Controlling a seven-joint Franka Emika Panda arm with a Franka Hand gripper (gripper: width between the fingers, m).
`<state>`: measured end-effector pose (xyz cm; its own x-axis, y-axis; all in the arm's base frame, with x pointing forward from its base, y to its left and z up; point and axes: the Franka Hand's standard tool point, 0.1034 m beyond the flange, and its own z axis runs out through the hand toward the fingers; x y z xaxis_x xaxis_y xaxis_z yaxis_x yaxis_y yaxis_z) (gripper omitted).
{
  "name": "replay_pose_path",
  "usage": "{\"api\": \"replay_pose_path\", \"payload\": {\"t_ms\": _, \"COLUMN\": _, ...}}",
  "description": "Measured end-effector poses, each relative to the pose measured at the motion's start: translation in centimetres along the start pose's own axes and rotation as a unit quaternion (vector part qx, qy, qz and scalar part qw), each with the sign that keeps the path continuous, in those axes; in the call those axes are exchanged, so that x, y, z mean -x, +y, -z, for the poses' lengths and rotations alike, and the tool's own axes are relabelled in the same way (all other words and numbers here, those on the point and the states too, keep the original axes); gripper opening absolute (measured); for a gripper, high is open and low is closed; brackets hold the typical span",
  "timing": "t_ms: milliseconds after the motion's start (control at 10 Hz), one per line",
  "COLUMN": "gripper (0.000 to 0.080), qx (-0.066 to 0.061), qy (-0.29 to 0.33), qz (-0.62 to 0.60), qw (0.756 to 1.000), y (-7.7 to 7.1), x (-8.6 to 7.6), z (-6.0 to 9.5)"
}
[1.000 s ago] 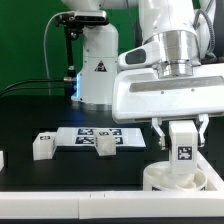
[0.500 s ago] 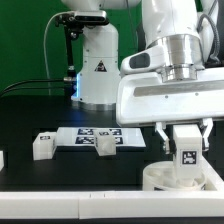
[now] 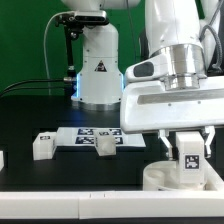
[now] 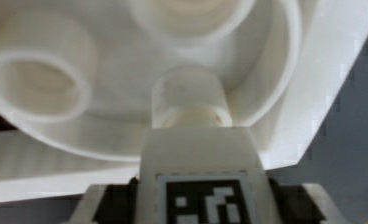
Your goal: Assemble stool
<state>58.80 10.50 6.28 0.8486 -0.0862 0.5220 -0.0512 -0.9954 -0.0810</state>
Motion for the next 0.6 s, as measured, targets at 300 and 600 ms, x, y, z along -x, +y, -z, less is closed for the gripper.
{"api": "replay_pose_path", "payload": {"t_ms": 300, "gripper": 0.0442, "qx": 0.0, "qy": -0.006, "qz": -0.001, "qw": 1.0, "y": 0.15, "x": 0.16, "z": -0.09}}
{"api": "replay_pose_path", "payload": {"t_ms": 600, "gripper": 0.0633, "qx": -0.001, "qy": -0.014, "qz": -0.002, "qw": 1.0, "y": 0.11, "x": 0.37, "z": -0.18}}
